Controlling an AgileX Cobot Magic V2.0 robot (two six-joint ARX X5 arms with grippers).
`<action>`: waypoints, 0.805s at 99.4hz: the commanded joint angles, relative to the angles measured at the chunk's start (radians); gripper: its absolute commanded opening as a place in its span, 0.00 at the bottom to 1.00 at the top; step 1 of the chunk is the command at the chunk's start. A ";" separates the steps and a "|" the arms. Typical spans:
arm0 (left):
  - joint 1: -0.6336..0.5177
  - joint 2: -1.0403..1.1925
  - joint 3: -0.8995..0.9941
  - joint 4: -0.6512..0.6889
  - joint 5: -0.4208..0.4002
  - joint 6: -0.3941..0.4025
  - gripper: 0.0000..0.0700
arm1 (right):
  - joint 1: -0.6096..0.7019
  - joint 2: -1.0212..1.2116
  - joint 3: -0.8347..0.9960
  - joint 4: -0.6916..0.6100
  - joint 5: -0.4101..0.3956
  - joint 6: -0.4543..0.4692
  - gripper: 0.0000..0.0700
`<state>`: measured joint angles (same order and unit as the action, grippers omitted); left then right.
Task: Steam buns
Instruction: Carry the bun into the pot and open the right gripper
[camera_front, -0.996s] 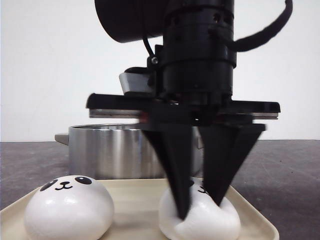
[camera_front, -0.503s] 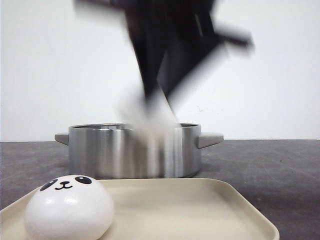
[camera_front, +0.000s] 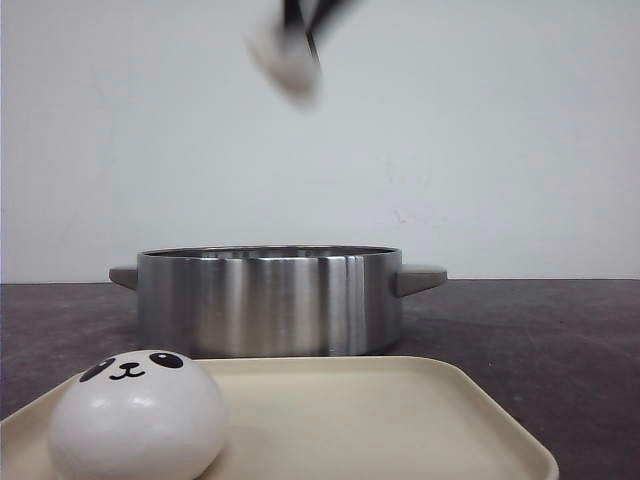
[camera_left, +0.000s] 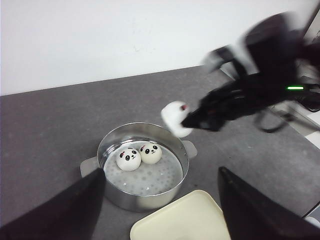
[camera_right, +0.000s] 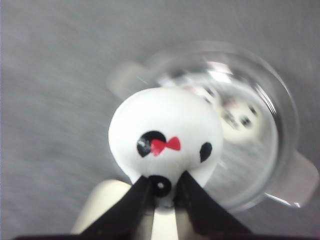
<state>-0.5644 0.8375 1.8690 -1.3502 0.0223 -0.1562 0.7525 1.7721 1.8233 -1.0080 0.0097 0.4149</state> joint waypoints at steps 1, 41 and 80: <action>-0.006 0.008 0.015 0.011 -0.004 0.010 0.58 | -0.017 0.078 0.011 -0.022 -0.016 -0.031 0.01; -0.006 0.007 0.015 -0.004 -0.004 0.013 0.58 | -0.064 0.316 0.011 -0.049 -0.048 -0.054 0.01; -0.006 0.008 0.014 -0.027 -0.005 0.013 0.58 | -0.067 0.365 0.011 -0.059 -0.071 -0.016 0.58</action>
<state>-0.5644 0.8375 1.8687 -1.3823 0.0223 -0.1520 0.6785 2.1139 1.8114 -1.0733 -0.0612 0.3786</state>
